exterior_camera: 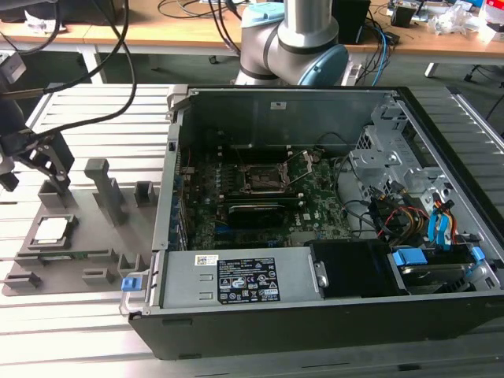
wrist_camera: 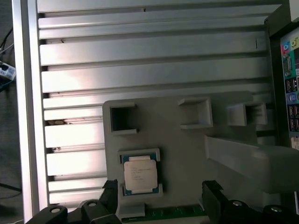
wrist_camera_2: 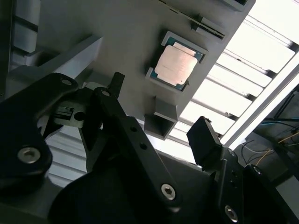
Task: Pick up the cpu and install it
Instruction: 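Pick up the cpu and move it towards the insertion slot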
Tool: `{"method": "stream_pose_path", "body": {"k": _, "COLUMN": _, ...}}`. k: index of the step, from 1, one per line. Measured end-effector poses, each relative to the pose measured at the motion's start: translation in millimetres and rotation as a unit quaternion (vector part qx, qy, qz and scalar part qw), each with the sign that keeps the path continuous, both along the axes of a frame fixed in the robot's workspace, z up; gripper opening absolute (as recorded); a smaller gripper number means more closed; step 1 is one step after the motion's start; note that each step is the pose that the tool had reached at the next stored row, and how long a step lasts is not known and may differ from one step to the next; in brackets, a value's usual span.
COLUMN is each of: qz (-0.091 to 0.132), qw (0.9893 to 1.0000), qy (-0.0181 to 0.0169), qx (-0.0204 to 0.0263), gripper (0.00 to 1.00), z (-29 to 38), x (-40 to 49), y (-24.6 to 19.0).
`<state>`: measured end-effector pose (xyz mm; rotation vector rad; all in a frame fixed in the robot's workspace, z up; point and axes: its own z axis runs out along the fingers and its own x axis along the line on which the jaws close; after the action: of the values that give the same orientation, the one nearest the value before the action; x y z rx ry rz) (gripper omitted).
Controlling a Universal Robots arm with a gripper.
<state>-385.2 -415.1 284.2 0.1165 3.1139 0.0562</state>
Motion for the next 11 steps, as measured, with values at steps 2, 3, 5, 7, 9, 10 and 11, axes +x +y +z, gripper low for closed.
{"method": "stream_pose_path", "body": {"k": 2, "qz": 0.0, "qw": 1.0, "qy": 0.0, "qx": 0.0, "gripper": 0.81, "z": -2.0, "x": 0.0, "y": 0.0}}
{"method": "stream_pose_path", "body": {"k": 3, "qz": 0.0, "qw": 1.0, "qy": 0.0, "qx": 0.0, "gripper": 0.81, "z": -13.2, "x": 0.0, "y": 0.0}}
{"method": "stream_pose_path", "body": {"k": 5, "qz": 0.0, "qw": 1.0, "qy": 0.0, "qx": 0.0, "gripper": 0.81, "z": -23.8, "x": 0.0, "y": 0.0}}
{"method": "stream_pose_path", "body": {"k": 7, "qz": 0.0, "qw": 1.0, "qy": 0.0, "qx": 0.0, "gripper": 0.81, "z": -26.7, "x": 0.0, "y": 0.0}}
{"method": "stream_pose_path", "body": {"k": 9, "qz": 0.0, "qw": 1.0, "qy": 0.0, "qx": 0.0, "gripper": 0.81, "z": -29.9, "x": 0.0, "y": 0.0}}
{"method": "stream_pose_path", "body": {"k": 10, "qz": 0.0, "qw": 1.0, "qy": 0.0, "qx": 0.0, "gripper": 0.81, "z": -31.1, "x": 0.0, "y": 0.0}}
{"method": "stream_pose_path", "body": {"k": 11, "qz": 0.0, "qw": 1.0, "qy": 0.0, "qx": 0.0, "gripper": 0.81, "z": -32.6, "x": 0.0, "y": 0.0}}
